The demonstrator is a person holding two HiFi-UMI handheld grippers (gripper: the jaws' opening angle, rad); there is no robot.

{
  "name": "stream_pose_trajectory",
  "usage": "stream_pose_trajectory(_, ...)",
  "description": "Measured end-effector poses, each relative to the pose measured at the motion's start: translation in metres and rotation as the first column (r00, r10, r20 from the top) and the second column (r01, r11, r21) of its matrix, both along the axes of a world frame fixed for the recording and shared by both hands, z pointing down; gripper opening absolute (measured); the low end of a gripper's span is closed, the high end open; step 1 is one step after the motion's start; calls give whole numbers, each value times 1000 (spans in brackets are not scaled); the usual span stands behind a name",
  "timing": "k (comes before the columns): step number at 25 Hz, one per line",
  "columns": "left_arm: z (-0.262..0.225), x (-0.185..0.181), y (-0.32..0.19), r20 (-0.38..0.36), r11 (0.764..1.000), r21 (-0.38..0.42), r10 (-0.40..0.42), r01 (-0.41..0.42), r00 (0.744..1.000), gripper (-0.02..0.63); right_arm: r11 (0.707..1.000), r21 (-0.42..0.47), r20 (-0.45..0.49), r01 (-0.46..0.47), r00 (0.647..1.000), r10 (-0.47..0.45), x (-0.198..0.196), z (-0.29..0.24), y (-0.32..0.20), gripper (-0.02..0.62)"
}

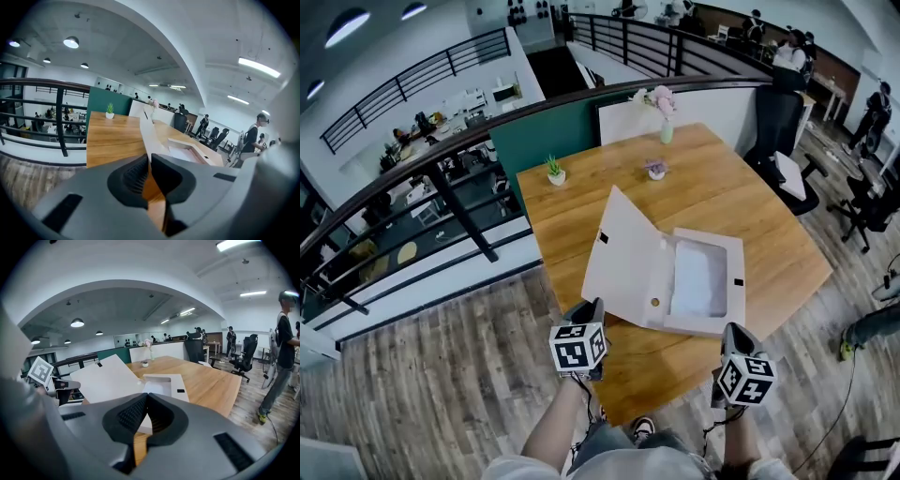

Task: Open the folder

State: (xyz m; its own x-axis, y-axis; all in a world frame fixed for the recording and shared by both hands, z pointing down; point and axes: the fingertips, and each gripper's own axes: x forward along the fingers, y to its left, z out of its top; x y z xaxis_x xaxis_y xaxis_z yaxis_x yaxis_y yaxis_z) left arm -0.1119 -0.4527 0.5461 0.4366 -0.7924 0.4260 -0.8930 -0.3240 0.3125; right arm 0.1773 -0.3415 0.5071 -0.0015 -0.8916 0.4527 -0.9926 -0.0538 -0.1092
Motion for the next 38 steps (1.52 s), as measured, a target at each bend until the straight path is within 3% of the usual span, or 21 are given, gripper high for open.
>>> stream_pose_trajectory(6,28,-26,-5,-67,993,-87,-86,80,994,34,999,-38,-10,23,1000,-23,-17,11,-11,2)
stream_pose_trajectory(14,72,-51,-15,-143,964,-218,-188,154,972,50,996,-82,-23,34,999,-36,-31,28,-23,2)
stream_pose_trajectory(29,109,-67,-27,-86,918,-341,-245,202,966,84,992,-122,-9,31,999,-32,-39,50,-44,2)
stream_pose_trajectory(38,101,-73,-32,-82,922,-314,-264,227,961,120,994,-106,3,16,1000,-15,-33,45,-46,2)
